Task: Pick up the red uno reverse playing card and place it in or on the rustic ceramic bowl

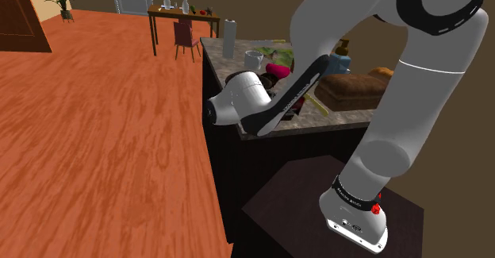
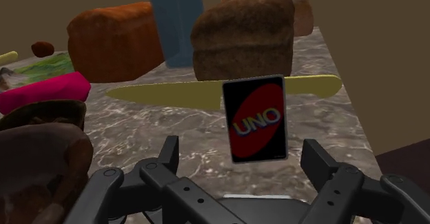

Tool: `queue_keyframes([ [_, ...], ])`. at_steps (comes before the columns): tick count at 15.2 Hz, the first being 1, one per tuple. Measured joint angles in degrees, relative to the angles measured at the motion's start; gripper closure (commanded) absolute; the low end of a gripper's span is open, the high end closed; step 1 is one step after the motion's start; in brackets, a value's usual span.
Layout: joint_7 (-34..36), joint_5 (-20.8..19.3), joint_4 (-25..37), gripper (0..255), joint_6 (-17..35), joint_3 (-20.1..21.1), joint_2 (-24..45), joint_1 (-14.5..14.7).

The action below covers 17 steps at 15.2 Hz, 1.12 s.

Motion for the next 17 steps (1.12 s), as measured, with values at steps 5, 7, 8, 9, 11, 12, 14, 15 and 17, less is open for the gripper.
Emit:
queue_keyframes([
  [5,0.0,-2.1,-0.3,0,0.4,4.3,0.2,-5.0],
  [7,0.0,-2.2,-0.4,0,0.3,5.9,0.2,-6.7],
  [8,1.2,-1.6,-0.4,0,0.3,6.3,0.3,-6.9],
  [9,0.7,-2.1,-0.5,0,0.3,6.8,0.2,-7.6],
  [11,-0.5,-1.8,-1.0,255,2.0,7.3,-0.5,-8.7],
  [12,-0.5,-1.8,-0.7,255,1.4,7.6,-0.2,-8.8],
  [14,-1.2,-1.6,-0.3,255,0.8,7.7,0.1,-8.9],
  [15,-2.1,-1.4,-0.6,255,1.6,7.2,-0.5,-9.0],
  [17,-4.3,-1.4,-2.6,255,1.2,5.2,-2.6,-10.1],
])
